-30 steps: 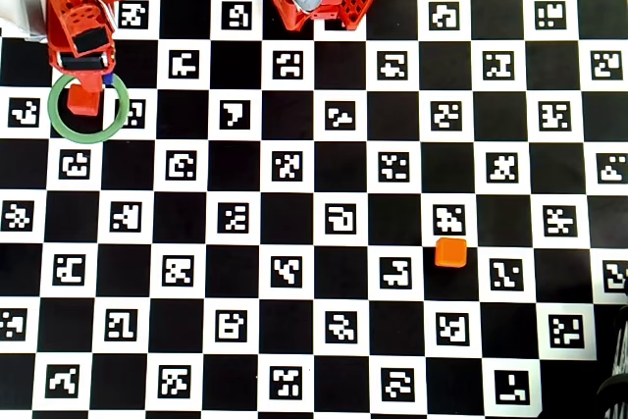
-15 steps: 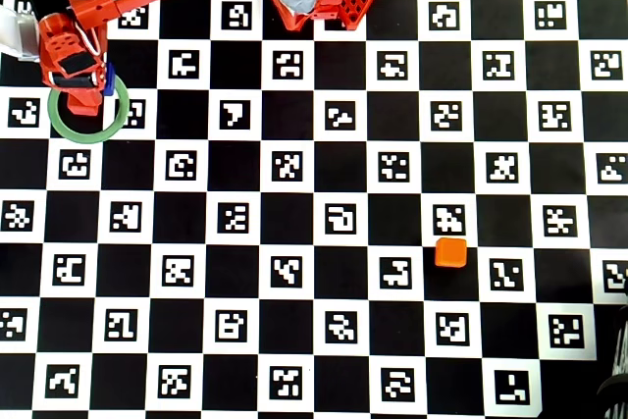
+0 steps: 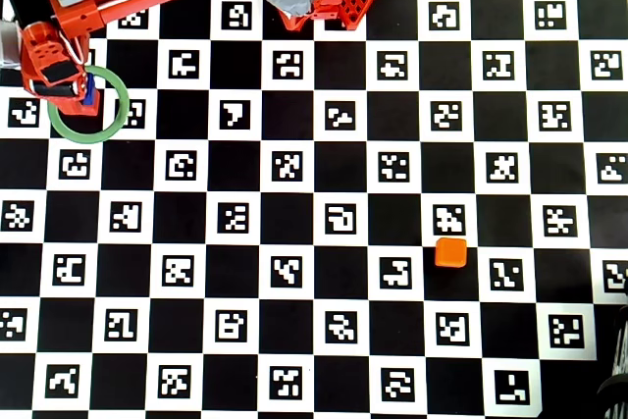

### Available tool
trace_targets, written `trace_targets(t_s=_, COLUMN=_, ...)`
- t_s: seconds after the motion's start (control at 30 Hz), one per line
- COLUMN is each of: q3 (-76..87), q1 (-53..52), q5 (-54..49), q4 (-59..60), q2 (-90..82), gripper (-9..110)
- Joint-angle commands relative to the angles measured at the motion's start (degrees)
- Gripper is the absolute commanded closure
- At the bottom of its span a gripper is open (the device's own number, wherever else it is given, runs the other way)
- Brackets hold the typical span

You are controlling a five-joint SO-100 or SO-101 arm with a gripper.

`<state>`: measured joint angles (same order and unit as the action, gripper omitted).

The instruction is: Grab the red cube then put it in the green circle then put the blue cube on top and finally the orange cube on top

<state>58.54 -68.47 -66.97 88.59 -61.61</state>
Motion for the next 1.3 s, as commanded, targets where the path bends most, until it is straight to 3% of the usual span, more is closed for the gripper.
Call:
trace_targets(t_s=0.0, q3=-4.7, q1=-0.7, q5=0.3, q4=-0.1, q2=-2.3, gripper=98)
trace_targets(t_s=1.27, q3=2.4, q1=-1.7, q5=0.4, q4=-5.7, q2=-1.0, gripper=98)
